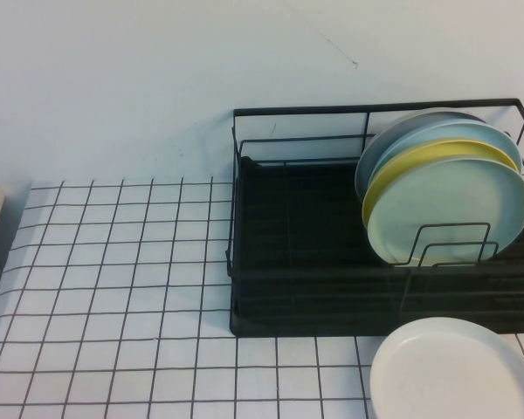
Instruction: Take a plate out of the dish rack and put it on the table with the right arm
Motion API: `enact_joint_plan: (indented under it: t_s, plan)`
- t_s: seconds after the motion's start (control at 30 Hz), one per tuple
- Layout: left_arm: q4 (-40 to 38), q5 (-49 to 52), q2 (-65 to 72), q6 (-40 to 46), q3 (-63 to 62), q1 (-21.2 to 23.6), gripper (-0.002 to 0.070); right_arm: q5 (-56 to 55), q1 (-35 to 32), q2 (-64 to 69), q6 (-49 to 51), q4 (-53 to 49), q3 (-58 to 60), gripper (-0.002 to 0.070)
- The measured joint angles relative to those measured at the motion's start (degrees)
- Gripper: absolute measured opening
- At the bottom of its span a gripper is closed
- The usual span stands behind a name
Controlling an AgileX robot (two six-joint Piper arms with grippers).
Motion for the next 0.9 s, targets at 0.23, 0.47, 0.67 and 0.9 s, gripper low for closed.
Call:
enact_joint_plan:
  t_s: [0.23,0.47,0.67,0.9]
  plan:
    - [0.0,0.0,0.0,0.0,0.0,0.0,-0.0004,-3.1,-0.4,0.0,-0.2,1.1,0.6,-0.0001]
    - [0.0,0.0,0.0,0.0,0.0,0.0,-0.0004,-3.6,-0.4,0.0,-0.2,1.2,0.7,-0.0001]
    - [0.0,0.0,0.0,0.0,0.0,0.0,-0.0004,-3.7,-0.4,0.0,-0.2,1.4,0.7,-0.0001]
    - [0.0,0.0,0.0,0.0,0.0,0.0,-0.0004,-4.0,-0.5,0.0,-0.2,1.5,0.8,-0.0001]
